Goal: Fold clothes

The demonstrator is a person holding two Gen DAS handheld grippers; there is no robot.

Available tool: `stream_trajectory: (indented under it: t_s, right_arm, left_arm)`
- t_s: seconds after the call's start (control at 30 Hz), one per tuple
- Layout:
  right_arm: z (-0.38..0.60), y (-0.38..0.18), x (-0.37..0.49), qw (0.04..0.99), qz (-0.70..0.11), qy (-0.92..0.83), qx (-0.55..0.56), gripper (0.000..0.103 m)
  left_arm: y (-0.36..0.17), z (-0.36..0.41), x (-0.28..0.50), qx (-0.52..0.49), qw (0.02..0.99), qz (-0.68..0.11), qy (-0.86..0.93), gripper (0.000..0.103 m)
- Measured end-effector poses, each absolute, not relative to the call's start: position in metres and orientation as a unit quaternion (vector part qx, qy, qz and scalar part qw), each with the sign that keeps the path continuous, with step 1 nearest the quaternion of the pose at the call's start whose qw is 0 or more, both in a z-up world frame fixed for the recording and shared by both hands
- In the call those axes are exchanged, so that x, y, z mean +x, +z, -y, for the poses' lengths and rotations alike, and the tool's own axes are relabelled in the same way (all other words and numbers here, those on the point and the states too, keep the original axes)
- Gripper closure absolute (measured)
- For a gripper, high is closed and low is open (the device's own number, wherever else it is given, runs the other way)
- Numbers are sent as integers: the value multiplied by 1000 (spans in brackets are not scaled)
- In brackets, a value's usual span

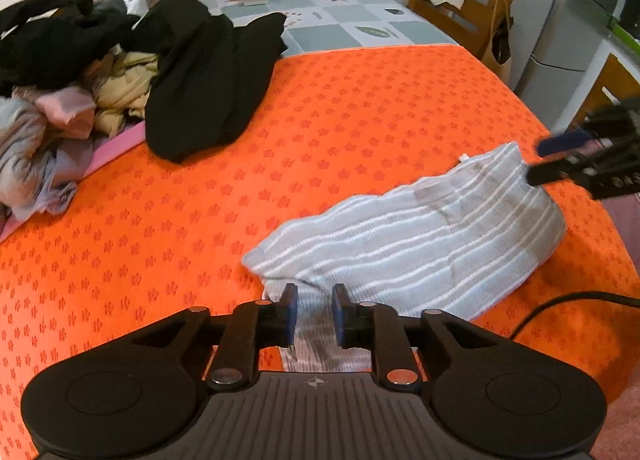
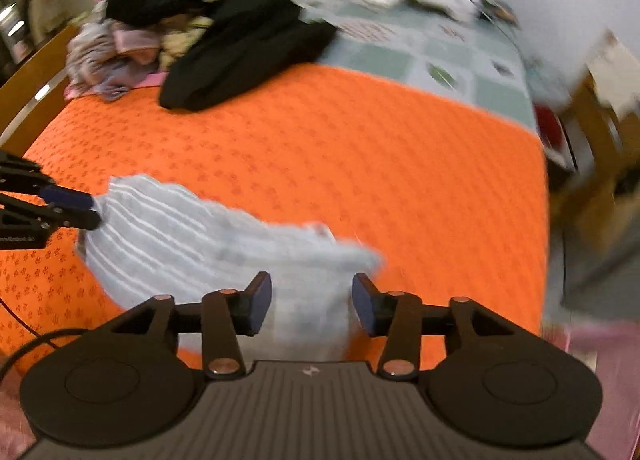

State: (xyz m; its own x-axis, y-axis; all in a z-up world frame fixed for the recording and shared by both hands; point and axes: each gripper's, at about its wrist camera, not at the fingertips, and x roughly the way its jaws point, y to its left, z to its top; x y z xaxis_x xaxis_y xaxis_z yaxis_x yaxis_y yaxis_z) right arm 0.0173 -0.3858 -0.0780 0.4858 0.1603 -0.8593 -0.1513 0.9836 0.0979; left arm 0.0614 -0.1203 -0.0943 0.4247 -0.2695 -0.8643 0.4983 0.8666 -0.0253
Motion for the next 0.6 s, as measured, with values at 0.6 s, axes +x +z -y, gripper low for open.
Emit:
stream_trajectory:
  t_s: [0.6]
  right_arm:
    - [408, -130, -26, 826, -504, 20, 253, 44]
  left_arm:
    - [-69, 93, 5, 62, 852, -496, -155, 56]
